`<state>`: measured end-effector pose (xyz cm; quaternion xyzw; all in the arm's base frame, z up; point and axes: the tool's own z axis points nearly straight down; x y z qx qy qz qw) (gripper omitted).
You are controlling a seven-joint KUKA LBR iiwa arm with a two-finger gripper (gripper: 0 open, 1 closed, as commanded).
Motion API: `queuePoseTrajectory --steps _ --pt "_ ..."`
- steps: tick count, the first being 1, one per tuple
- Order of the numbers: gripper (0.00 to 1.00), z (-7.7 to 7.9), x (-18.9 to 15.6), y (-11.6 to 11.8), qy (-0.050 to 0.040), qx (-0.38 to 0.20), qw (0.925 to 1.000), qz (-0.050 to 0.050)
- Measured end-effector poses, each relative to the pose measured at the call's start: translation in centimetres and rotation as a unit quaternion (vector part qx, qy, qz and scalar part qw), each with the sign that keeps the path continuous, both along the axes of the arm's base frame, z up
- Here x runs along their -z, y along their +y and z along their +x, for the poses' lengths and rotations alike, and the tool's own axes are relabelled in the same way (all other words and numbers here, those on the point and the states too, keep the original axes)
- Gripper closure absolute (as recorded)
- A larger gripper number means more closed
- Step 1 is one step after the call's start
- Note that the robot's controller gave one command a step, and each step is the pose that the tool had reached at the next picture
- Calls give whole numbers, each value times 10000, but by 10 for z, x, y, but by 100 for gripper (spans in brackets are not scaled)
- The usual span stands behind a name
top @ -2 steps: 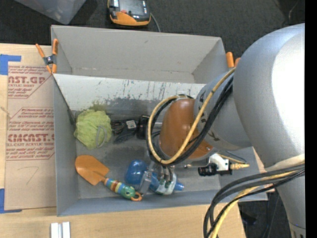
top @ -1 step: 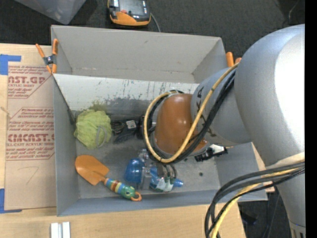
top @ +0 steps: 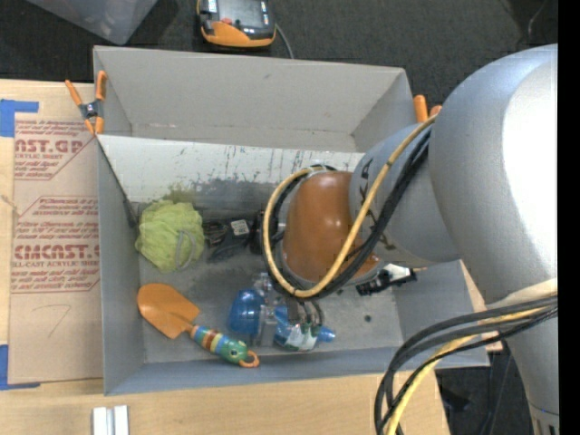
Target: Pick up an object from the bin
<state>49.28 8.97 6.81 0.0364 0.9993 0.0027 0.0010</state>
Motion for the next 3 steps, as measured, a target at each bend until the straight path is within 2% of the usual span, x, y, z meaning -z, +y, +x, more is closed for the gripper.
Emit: queuePoseTrajectory --steps 1,2,3 --pt "100 -4 -24 -1 70 -2 10000 -10" --pt "100 -2 -60 0 23 -1 10000 0" --pt "100 -2 -79 0 21 -4 10000 3"
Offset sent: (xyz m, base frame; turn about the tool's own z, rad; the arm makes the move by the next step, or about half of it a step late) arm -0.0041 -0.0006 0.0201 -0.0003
